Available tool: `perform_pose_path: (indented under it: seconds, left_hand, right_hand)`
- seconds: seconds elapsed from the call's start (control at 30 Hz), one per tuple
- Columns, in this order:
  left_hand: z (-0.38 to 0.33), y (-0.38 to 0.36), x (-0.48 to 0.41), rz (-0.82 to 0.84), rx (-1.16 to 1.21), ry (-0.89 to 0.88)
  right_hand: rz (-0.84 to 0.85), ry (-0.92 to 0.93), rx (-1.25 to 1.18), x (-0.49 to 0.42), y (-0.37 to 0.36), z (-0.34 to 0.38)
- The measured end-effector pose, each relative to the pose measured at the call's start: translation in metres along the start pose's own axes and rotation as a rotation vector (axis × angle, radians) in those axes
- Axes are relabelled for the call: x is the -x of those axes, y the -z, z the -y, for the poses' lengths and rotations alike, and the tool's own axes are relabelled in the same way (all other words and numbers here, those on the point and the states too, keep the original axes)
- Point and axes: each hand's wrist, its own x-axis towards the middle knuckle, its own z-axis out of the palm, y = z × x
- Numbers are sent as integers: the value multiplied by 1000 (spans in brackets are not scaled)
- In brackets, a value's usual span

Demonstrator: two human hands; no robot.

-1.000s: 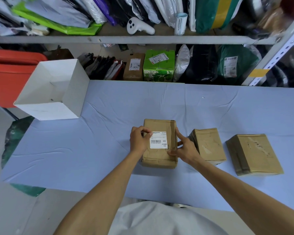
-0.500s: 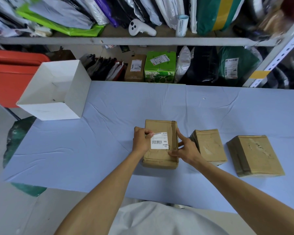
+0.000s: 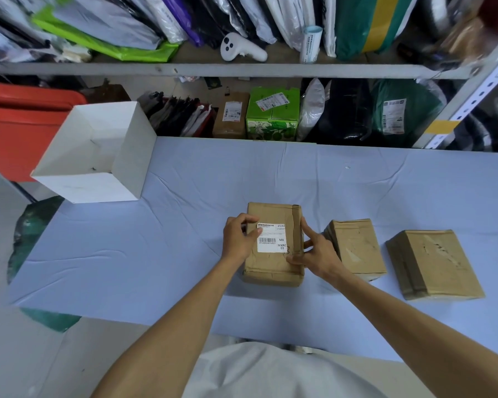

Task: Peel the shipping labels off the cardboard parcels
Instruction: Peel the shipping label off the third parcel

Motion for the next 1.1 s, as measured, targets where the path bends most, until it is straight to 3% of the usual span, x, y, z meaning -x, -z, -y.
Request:
perform_pose_path:
  seconds: [0.47, 1.1]
  left_hand:
    - [-8, 2, 2, -117, 50, -10]
    - [-8, -2, 2, -101, 2, 7]
  right_hand:
    - [-50, 79, -95, 3, -4, -7]
    - [-80, 108, -67, 2, -7, -8]
